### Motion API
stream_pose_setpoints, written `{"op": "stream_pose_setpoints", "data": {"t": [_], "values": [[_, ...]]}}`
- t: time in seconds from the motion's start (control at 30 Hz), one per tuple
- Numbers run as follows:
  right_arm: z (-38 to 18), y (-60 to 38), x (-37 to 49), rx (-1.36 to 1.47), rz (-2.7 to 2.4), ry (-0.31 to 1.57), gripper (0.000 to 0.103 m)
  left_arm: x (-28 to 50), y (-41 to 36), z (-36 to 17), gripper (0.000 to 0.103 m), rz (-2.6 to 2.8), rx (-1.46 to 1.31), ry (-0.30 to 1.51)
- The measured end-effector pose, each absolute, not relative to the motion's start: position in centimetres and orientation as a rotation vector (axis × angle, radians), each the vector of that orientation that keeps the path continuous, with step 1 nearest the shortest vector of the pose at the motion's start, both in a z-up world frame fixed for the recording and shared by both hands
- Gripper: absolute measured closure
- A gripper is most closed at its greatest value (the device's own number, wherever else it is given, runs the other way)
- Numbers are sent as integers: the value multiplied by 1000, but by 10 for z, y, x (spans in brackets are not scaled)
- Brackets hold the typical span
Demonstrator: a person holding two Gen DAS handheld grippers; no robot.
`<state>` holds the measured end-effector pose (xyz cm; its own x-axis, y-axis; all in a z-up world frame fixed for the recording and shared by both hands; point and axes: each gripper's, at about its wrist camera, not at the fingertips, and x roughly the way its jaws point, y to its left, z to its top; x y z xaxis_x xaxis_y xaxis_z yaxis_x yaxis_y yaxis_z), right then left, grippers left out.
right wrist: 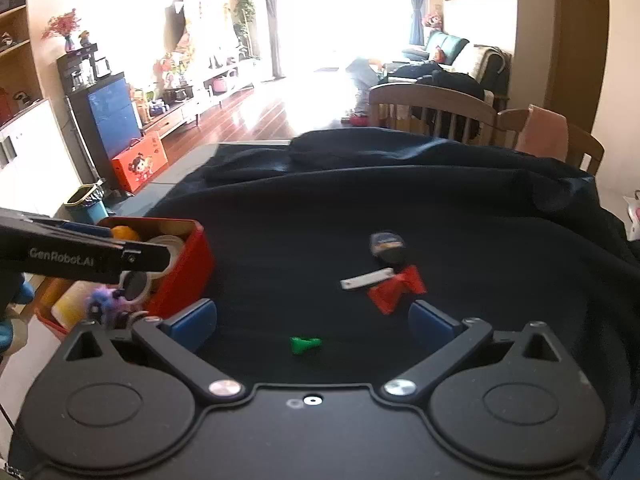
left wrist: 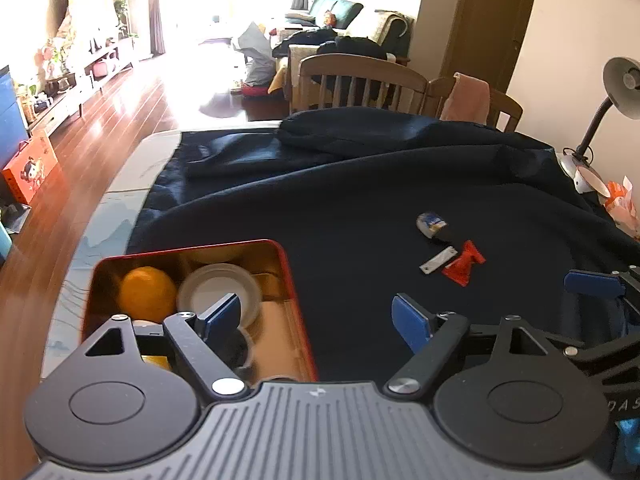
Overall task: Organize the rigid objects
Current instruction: 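Withdraw both open tools from the tin back over the table, then grasp the green pawn with the left tool while the right tool grasps the red piece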
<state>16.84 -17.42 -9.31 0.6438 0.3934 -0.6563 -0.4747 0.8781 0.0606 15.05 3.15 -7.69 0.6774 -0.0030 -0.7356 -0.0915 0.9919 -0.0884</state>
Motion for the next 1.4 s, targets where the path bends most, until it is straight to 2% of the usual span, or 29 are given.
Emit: {"op": "stream_pose_setpoints", "data": {"t": [0.83, 1.4], "values": [[-129, -231, 249, -169, 506, 781, 1, 193, -62, -137, 20, -11, -76, 926], [-161, -217, 287, -198, 552, 849, 10, 211, -78, -173, 20, 22, -34, 975]]}}
